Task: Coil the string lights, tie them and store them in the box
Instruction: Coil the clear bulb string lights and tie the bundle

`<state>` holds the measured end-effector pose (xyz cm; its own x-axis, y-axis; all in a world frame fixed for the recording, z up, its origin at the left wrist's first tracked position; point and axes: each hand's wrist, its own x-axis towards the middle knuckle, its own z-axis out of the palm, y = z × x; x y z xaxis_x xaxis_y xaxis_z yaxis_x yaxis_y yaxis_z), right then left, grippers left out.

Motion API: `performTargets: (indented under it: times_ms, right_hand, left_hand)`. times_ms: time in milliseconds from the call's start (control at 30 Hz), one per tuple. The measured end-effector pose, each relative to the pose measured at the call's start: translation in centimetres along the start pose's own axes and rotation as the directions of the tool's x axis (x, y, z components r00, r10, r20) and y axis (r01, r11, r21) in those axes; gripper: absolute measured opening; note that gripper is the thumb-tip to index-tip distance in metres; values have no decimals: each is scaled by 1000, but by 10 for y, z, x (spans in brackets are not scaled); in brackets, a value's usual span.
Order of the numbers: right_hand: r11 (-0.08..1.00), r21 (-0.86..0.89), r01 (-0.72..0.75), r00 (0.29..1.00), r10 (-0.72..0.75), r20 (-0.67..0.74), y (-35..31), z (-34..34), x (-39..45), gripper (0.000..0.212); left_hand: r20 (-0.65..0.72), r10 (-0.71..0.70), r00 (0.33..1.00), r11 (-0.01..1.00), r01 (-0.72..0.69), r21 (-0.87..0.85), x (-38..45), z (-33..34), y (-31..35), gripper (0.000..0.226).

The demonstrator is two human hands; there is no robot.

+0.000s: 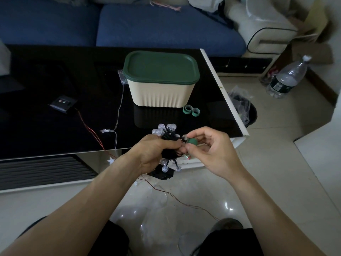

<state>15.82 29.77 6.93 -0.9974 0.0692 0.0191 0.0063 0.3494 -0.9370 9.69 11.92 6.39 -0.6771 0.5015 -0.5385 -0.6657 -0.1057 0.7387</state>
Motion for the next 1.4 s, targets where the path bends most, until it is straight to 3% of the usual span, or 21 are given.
performTargets:
  times_ms: [167,333,533,633,767,867,1100,1267,1400]
  right_hand:
    - [1000,-21,-11,999,12,52,2,4,0,23]
    - [997,10,74,996,-73,-58,1,16,-3,30]
    - [989,-146,16,997,-4,78,6,14,0,26]
    - [978,-205,31,992,-6,123,6,23,-2,23]
    - [987,-151,50,998,-53,-16,4,24,-1,42]
    - [985,-152,88,996,-84,31,5,21,-1,54]
    - [985,-166,41,997,-29,72,7,29,0,48]
    - [967,-230,106,990,-83,111,7,29,1,39]
    - [970,-217,107,990,-84,110,7,21,5,29]
  left_hand:
    - [-20,17,1000,993,-20,-119,0,-1,3,17]
    - [-14,38,999,986,-39,-163,0,-1,7,17]
    - [-66,34,997,977,-47,-208,4,-6,4,14]
    - [-14,48,999,967,-50,-251,4,-6,8,16]
    - [-10,78,997,968,-78,-239,1,-3,9,18]
    - [-28,70,997,972,-75,-224,0,-2,6,19]
    - [-62,52,997,965,-66,-254,5,-7,4,20]
    - [-96,81,992,954,-105,-280,5,-5,5,10]
    - [-19,99,995,954,-101,-281,5,-7,7,17]
